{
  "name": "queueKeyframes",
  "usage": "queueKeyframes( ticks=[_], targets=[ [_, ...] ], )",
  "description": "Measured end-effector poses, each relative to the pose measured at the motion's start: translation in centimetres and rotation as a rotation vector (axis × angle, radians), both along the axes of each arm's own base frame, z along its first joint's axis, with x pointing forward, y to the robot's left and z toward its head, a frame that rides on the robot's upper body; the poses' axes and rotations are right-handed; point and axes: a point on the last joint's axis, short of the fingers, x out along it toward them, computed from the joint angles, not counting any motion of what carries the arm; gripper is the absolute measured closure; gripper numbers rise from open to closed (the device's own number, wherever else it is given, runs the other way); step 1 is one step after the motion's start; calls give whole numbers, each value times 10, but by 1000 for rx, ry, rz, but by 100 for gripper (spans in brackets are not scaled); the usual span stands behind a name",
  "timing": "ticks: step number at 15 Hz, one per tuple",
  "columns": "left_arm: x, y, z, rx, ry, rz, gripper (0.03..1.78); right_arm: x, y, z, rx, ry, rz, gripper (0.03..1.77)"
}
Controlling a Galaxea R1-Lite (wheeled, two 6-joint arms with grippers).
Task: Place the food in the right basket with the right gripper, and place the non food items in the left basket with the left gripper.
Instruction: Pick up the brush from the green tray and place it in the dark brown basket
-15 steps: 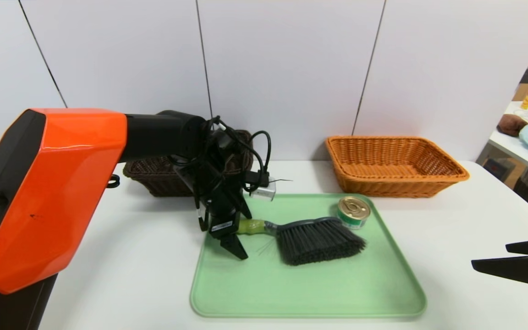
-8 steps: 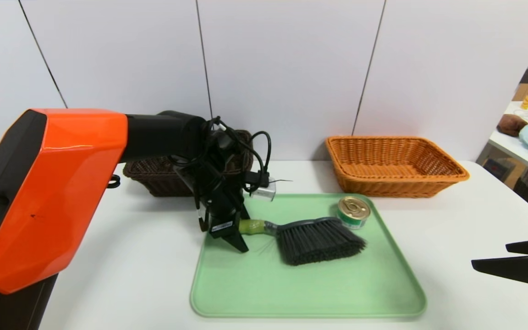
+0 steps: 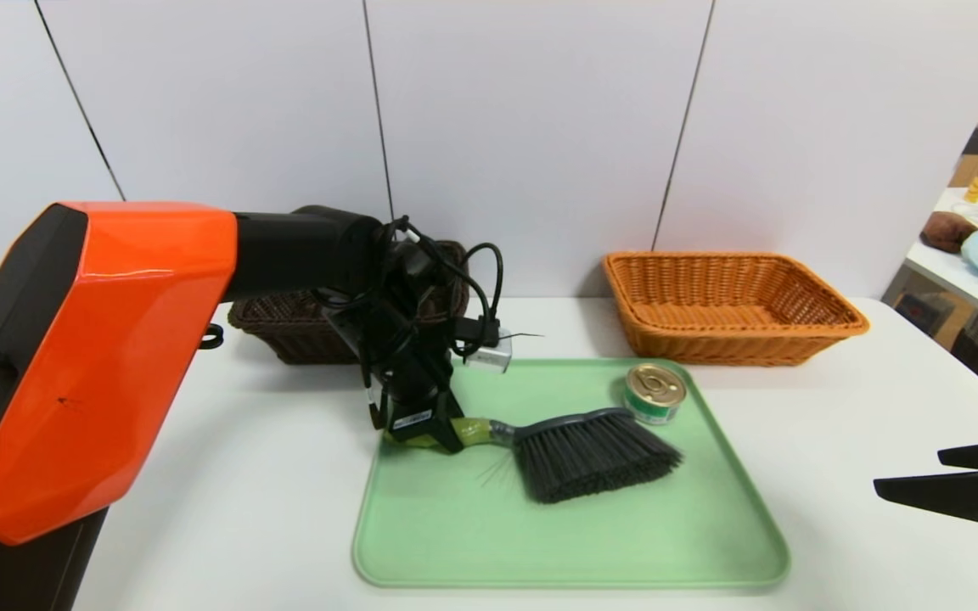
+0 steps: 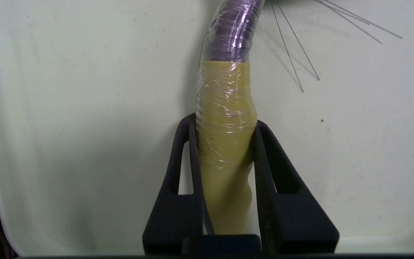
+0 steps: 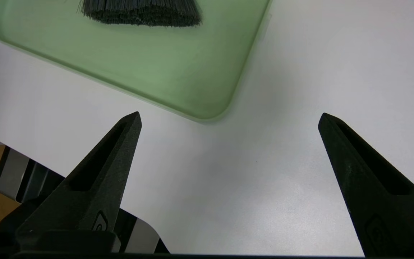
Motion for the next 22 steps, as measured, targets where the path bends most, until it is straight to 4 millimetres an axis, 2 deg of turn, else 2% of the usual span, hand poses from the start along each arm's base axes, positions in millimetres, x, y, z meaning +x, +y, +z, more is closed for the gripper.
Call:
queueKeyframes(
  ticks=[4,15,19,22],
  targets=[
    [-1,0,3,-4,-9,0,139,0,0,1,-1,-3,-1,9],
    [-16,11,44,-49,-94,4,139,1,0,0,0,0,-3,9],
    [-21,22,60,-66,-125,26,139,2,-1,-1,1,2,-4,9],
    [-28,34,80,-88,-166,45,139,3,-1,0,1,-6,-4,9]
  ],
)
